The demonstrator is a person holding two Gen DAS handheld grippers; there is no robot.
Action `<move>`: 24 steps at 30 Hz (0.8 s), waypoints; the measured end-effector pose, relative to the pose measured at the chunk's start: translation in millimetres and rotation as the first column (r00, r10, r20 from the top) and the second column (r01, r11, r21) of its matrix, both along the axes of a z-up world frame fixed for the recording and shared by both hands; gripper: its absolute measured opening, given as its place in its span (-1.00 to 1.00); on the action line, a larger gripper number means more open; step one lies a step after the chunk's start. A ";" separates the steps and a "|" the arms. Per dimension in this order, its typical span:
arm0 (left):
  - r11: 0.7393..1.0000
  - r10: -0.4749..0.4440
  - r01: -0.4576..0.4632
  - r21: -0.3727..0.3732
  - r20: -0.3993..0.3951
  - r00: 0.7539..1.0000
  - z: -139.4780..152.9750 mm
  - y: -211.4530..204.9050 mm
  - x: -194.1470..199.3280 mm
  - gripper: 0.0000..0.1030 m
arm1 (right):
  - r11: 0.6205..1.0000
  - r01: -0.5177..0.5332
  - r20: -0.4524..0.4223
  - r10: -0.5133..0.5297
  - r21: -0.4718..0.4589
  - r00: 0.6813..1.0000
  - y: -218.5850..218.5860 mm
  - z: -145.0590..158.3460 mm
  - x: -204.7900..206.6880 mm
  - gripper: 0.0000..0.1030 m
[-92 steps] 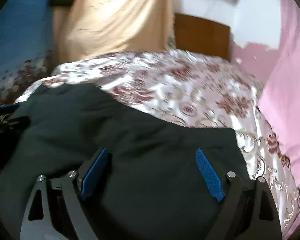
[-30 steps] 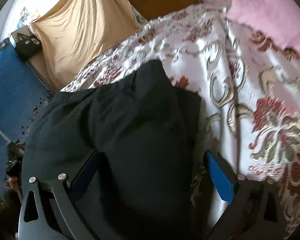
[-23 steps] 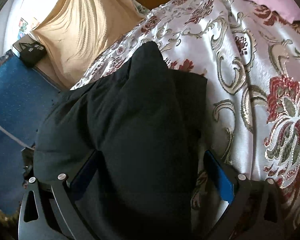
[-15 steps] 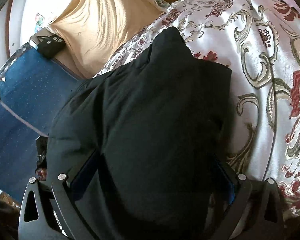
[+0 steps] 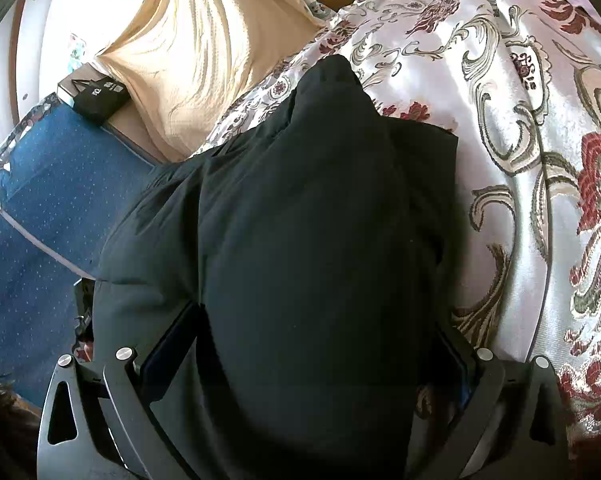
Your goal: Fold large clothes
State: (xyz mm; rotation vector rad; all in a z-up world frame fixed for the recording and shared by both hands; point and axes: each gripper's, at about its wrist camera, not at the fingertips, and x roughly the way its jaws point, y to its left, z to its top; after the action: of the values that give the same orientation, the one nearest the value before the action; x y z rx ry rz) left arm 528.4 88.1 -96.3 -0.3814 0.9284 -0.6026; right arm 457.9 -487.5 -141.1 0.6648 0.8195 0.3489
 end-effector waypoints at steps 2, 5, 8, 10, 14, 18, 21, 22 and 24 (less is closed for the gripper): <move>1.000 0.000 0.000 0.000 0.000 1.000 0.0 -0.1 -0.1 1.00 | 1.000 -0.001 -0.001 0.001 0.000 1.000 -0.2 -0.2 0.1 0.98; 1.000 0.001 -0.001 0.000 0.000 1.000 0.1 -0.3 -0.4 1.00 | 1.000 -0.001 0.000 0.001 0.000 1.000 -0.3 -0.2 0.2 0.98; 1.000 0.002 -0.002 0.000 0.001 1.000 0.1 -0.4 -0.4 1.00 | 1.000 -0.001 -0.002 0.001 -0.002 1.000 -0.9 -0.4 0.3 0.98; 1.000 0.002 -0.002 0.000 0.000 1.000 0.1 -0.3 -0.5 1.00 | 1.000 -0.001 -0.004 0.001 -0.005 1.000 -1.4 -1.6 -0.4 0.98; 1.000 0.002 -0.002 0.000 0.000 1.000 0.0 -0.3 -0.5 1.00 | 1.000 -0.001 -0.008 0.000 -0.010 1.000 -0.6 -0.8 1.7 0.98; 1.000 0.003 -0.003 -0.002 0.001 1.000 0.1 -0.2 -0.7 1.00 | 1.000 0.002 -0.016 -0.003 -0.026 1.000 4.4 2.5 2.2 0.98; 1.000 0.003 -0.003 -0.001 0.001 1.000 0.0 -1.4 0.5 1.00 | 0.999 0.008 -0.023 -0.009 -0.038 1.000 7.9 4.0 3.2 0.98; 1.000 0.004 -0.004 0.002 -0.001 1.000 -0.5 -2.1 0.6 1.00 | 0.999 0.011 -0.027 -0.013 -0.044 1.000 9.1 4.8 3.6 0.98; 1.000 0.009 -0.009 0.012 -0.005 1.000 -1.0 -3.5 1.4 1.00 | 0.999 0.019 -0.041 -0.022 -0.051 0.999 11.6 5.5 5.3 0.98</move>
State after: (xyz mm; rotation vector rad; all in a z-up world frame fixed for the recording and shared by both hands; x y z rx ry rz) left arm 529.7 84.6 -97.3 -0.3764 0.9346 -0.5882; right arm 463.2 -475.9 -135.6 0.6346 0.8581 0.2956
